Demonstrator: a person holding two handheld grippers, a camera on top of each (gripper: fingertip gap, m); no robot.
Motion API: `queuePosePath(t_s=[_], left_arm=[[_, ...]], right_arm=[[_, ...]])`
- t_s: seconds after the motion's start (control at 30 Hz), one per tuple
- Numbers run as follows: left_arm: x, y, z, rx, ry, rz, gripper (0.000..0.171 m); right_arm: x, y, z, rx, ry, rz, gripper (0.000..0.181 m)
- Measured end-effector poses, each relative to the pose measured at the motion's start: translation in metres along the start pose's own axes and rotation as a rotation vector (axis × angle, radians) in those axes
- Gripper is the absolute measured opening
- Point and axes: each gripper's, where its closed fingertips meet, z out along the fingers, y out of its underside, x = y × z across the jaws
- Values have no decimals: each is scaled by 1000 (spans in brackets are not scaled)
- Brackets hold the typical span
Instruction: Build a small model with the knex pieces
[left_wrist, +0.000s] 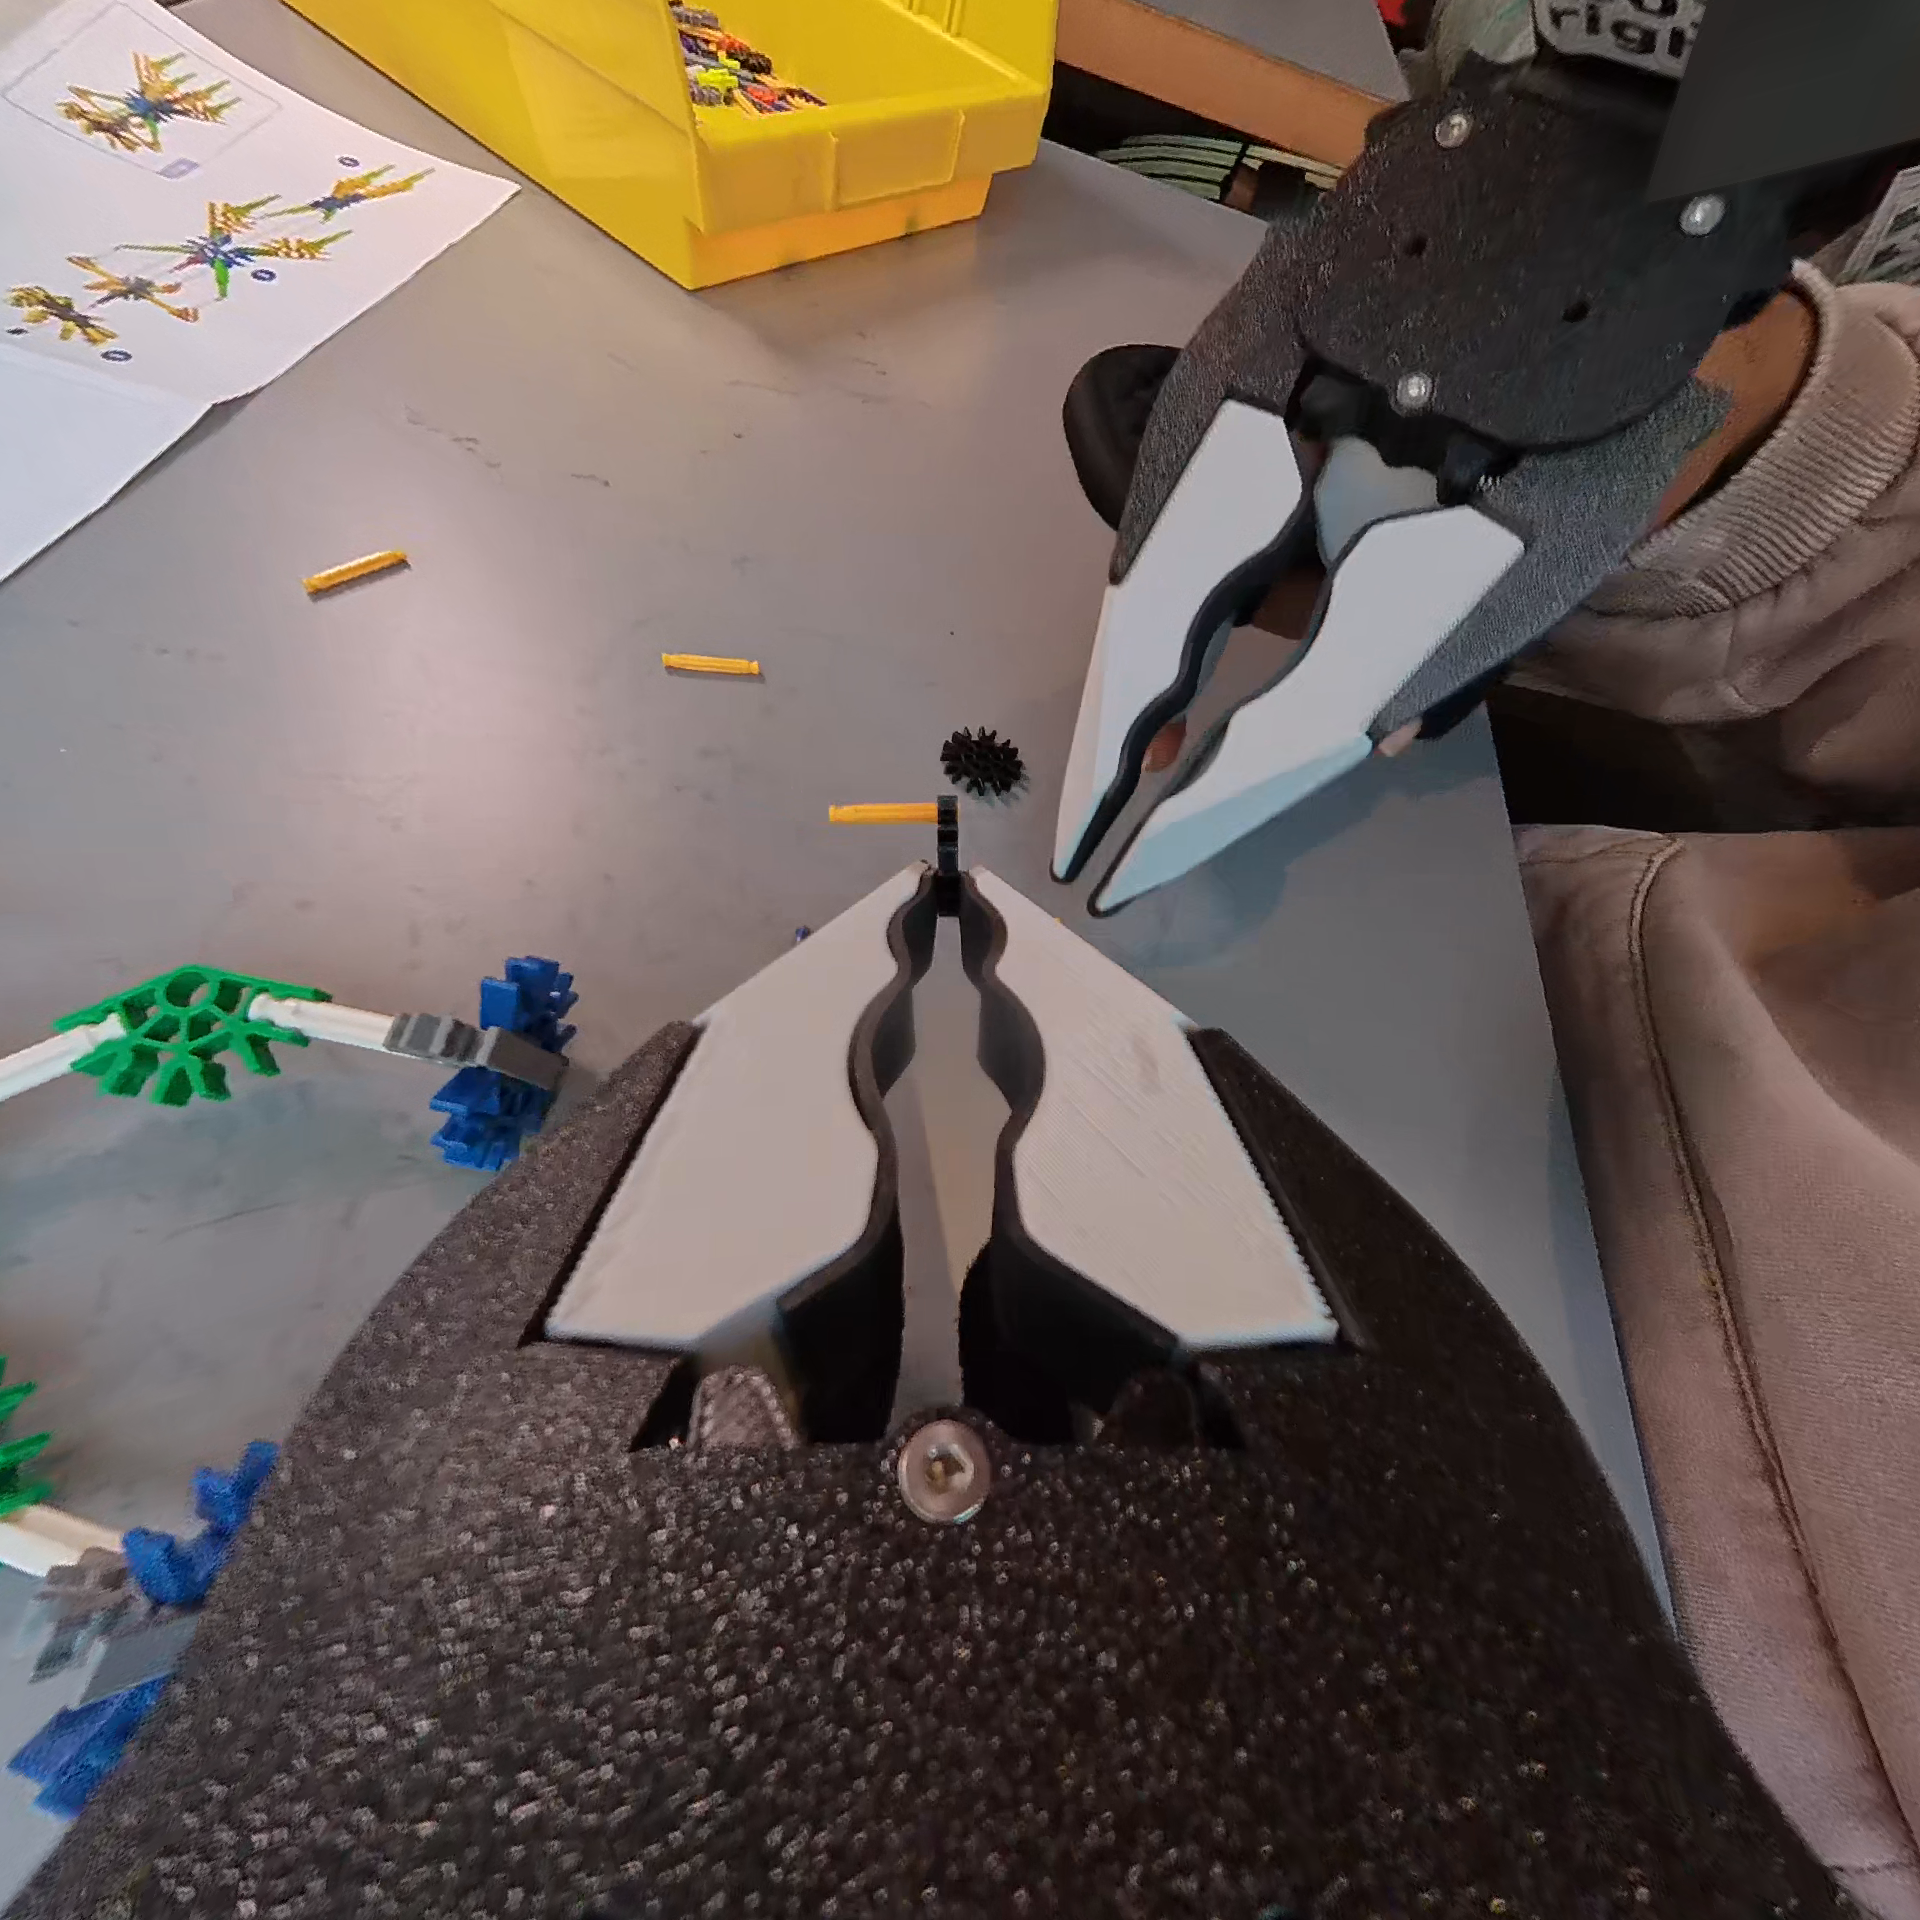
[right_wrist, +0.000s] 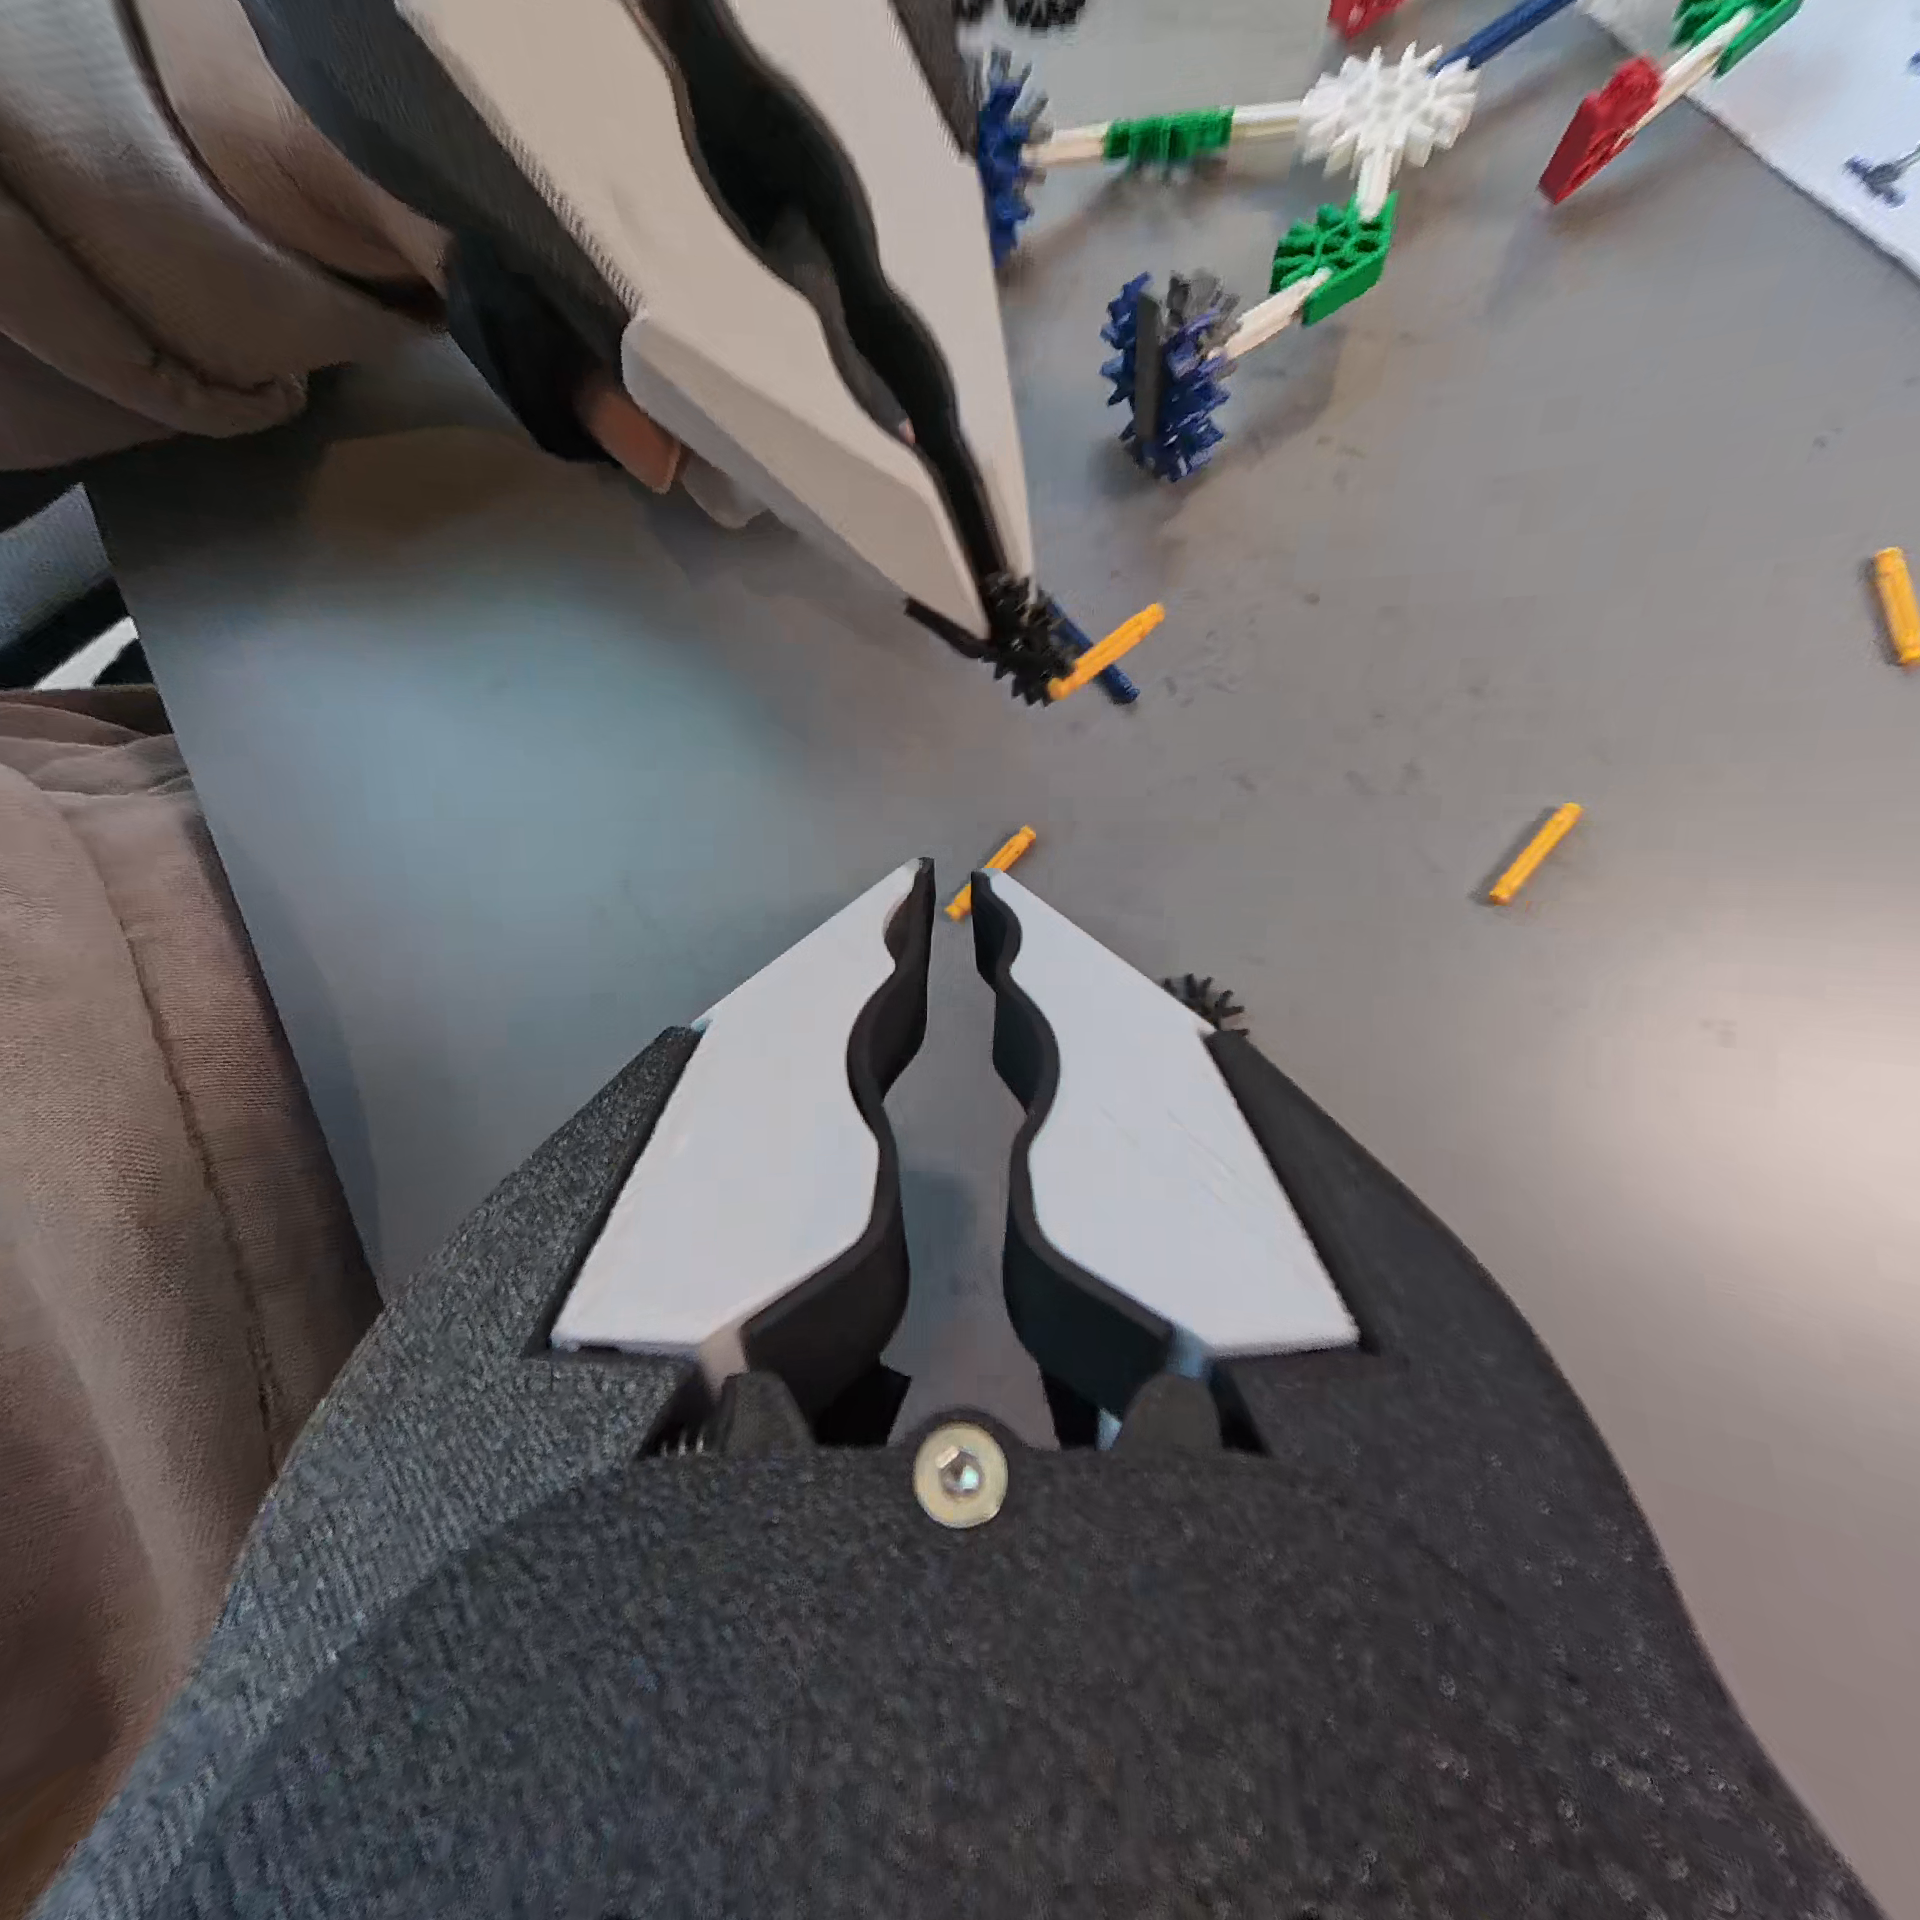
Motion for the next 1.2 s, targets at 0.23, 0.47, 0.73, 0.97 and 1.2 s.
queuePosePath(t_s=[0.23, 0.47, 0.73, 0.97, 1.2], left_arm=[[14, -1, 4, 6, 59, 63, 2], [13, 3, 8, -23, 27, 99, 2], [10, 4, 8, -27, 21, 85, 2], [10, 5, 9, -34, 8, 96, 2], [8, 3, 7, -21, -5, 91, 2]], right_arm=[[13, -36, -28, 245, -69, -247, 5], [16, -43, -23, 183, -194, -386, 5], [48, -58, -56, 319, -133, -288, 5], [54, -45, -38, 352, -65, -251, 7], [44, -48, -35, 370, -76, -274, 8]])
